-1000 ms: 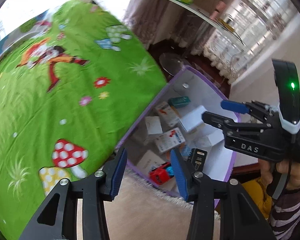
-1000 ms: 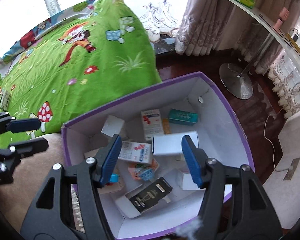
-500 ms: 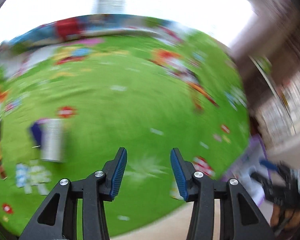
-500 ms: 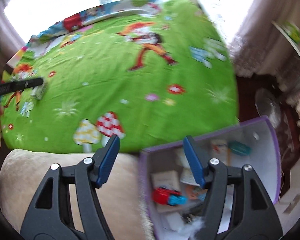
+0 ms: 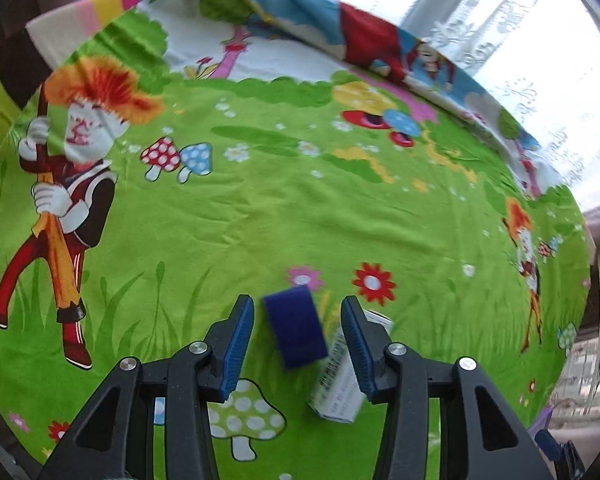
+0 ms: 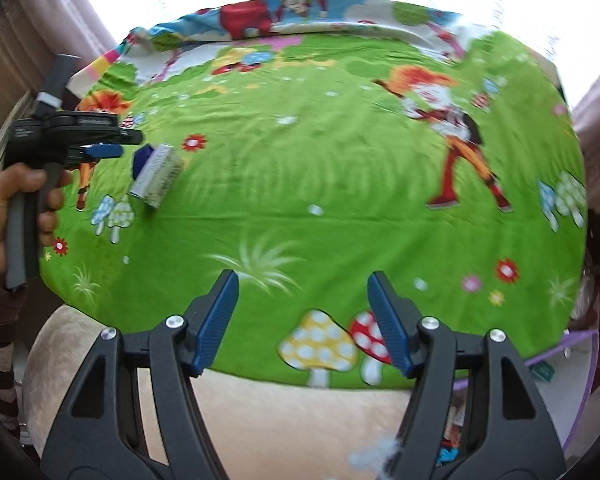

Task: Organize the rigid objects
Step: 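Grasp the dark blue box with the left gripper while the right gripper grasps the small white barcode box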

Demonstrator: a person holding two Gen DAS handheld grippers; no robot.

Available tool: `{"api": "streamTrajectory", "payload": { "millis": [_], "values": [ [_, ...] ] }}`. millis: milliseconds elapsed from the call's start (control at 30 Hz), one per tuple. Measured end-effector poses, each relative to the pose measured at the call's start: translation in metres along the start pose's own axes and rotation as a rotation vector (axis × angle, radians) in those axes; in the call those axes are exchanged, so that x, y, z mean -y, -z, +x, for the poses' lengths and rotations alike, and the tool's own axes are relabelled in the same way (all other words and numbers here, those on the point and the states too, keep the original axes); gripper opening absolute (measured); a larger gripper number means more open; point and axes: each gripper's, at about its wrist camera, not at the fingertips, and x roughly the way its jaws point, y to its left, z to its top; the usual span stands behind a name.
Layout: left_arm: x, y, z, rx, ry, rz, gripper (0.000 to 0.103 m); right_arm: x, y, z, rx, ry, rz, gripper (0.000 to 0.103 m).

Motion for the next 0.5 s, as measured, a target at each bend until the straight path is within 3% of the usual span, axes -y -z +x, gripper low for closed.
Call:
{"api": "streamTrajectory", "payload": {
  "millis": [233,300,367,500],
  "values": [
    [-0.001,-0.002,0.029,-0.064,-0.011,0.006,0.046,-0.039,-0.025,0.018,-0.003,-0.053,-0.024,0.071],
    [0.002,0.0,0.03,-0.049,-0.043,0.053,0.038,-0.052,-0.031,0.025,-0.01,-0.065,-0.037,0.073],
    [0.001,0.001,0.028,-0.048,-0.03,0.066,0.033,-0.065,-0.036,0.033,-0.02,-0.079,-0.052,0.073],
    [-0.012,0.004,0.019,-0.021,-0.02,0.075,0.031,-0.09,-0.048,0.053,-0.037,-0.104,-0.062,0.073]
  ]
}}
